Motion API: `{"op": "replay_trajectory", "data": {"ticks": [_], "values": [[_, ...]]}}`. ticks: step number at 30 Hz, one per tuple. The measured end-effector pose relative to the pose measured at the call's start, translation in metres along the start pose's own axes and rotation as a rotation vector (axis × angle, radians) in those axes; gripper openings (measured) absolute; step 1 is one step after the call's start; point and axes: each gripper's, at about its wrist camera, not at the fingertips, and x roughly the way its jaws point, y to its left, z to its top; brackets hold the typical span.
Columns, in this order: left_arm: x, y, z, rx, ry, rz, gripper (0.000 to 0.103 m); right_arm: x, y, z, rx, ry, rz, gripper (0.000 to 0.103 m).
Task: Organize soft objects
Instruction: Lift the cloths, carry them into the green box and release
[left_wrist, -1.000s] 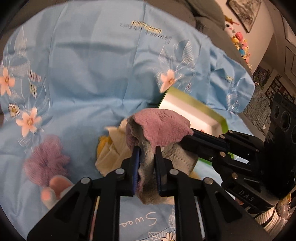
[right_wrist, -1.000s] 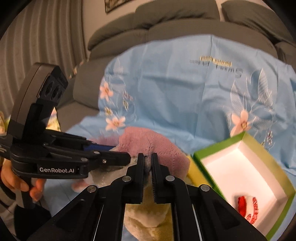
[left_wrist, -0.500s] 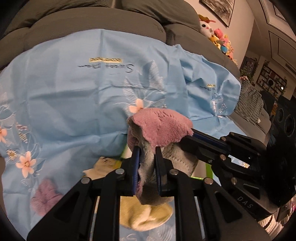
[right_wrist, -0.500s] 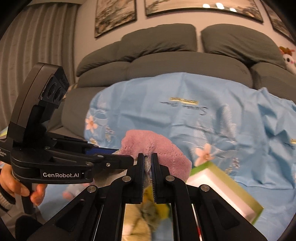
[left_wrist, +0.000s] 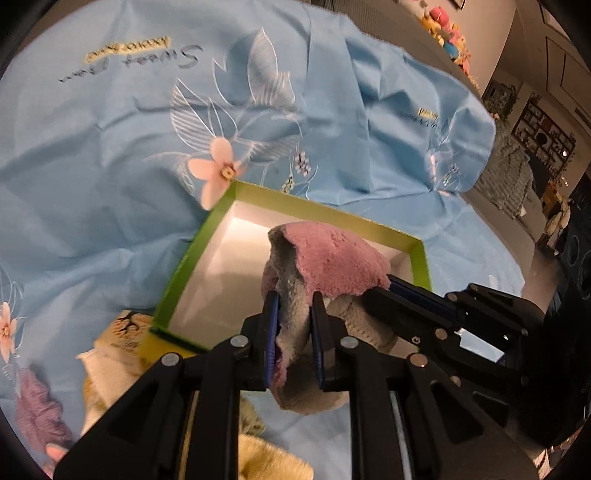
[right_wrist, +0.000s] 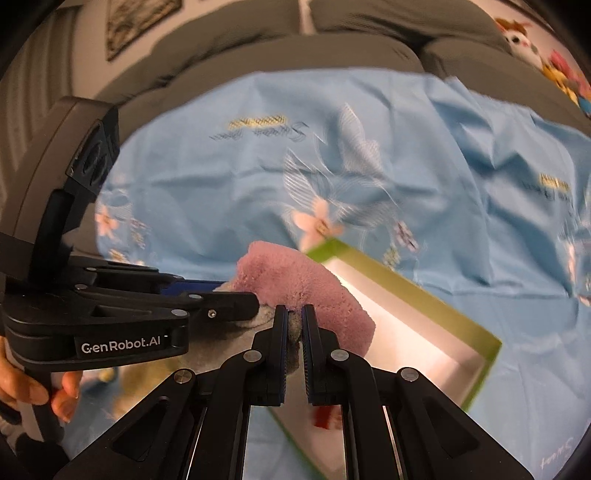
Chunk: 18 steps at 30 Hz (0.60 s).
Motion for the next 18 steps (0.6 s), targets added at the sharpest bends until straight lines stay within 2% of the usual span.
{"op": "replay_trajectory", "data": {"ticks": [6,8,9,11,13,15,18], "values": [[0.030,-0.010,0.003,0.019,0.032,0.025,0.016,0.018,-0.023,-0.011,0.047,0.047,-0.039,0.008],[0.037,-0.011,0.003,0.026,0.042,0.032,0.019,0.022,-0.032,-0.016,0.075,0.067,-0.047,0.008],[0.039,-0.012,0.003,0.032,0.046,0.037,0.023,0.024,-0.035,-0.018,0.086,0.079,-0.045,0.008],[0.043,-0.013,0.002,0.040,0.052,0.057,0.042,0.028,-0.040,-0.021,0.092,0.100,-0.055,0.008],[0.043,-0.012,0.001,0.043,0.048,0.070,0.067,0.029,-0.042,-0.024,0.087,0.110,-0.079,0.009],[0.043,-0.012,0.000,0.047,0.046,0.081,0.075,0.026,-0.045,-0.027,0.090,0.112,-0.086,0.012],[0.041,-0.012,-0.001,0.051,0.048,0.089,0.078,0.022,-0.048,-0.029,0.103,0.113,-0.095,0.016]]}}
